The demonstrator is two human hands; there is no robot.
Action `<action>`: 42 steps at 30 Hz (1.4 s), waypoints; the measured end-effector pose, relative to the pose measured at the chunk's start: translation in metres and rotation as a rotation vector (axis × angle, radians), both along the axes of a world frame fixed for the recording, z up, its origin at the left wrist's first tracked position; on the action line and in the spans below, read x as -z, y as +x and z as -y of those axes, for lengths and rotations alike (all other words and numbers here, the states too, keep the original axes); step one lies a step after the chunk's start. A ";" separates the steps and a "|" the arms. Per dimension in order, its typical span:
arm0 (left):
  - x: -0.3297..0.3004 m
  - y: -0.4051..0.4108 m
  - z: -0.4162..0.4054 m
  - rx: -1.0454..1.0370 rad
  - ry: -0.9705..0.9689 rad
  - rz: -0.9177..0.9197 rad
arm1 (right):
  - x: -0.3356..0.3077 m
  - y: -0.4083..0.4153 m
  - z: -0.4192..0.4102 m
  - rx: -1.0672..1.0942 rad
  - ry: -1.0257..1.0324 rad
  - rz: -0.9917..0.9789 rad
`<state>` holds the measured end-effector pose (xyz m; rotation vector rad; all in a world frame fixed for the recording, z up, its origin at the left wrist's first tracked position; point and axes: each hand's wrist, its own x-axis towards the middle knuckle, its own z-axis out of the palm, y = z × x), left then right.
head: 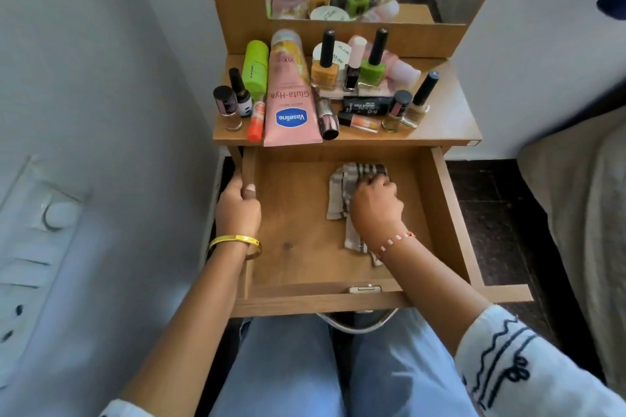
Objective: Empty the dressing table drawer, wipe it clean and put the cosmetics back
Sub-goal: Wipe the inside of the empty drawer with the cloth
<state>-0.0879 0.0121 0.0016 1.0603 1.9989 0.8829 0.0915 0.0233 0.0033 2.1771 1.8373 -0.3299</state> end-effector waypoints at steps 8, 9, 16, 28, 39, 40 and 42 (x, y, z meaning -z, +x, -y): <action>0.002 0.001 0.000 -0.037 0.039 0.048 | 0.019 -0.034 -0.029 0.027 0.033 -0.066; 0.002 0.001 0.000 -0.037 0.044 0.058 | 0.021 -0.043 -0.029 -0.023 0.047 -0.056; 0.001 0.000 0.001 -0.069 0.076 0.165 | 0.011 -0.085 -0.013 -0.445 0.090 -0.286; -0.002 0.000 0.003 -0.051 0.061 0.189 | -0.007 -0.068 0.038 -0.799 0.003 -0.192; -0.009 0.000 0.006 -0.071 0.064 0.236 | 0.015 -0.058 -0.029 -0.367 0.176 -0.033; -0.011 0.001 0.007 -0.077 0.059 0.258 | 0.014 -0.049 -0.032 -0.268 0.181 0.001; -0.016 0.001 0.009 -0.093 0.050 0.330 | 0.007 -0.032 -0.037 -0.094 0.133 0.024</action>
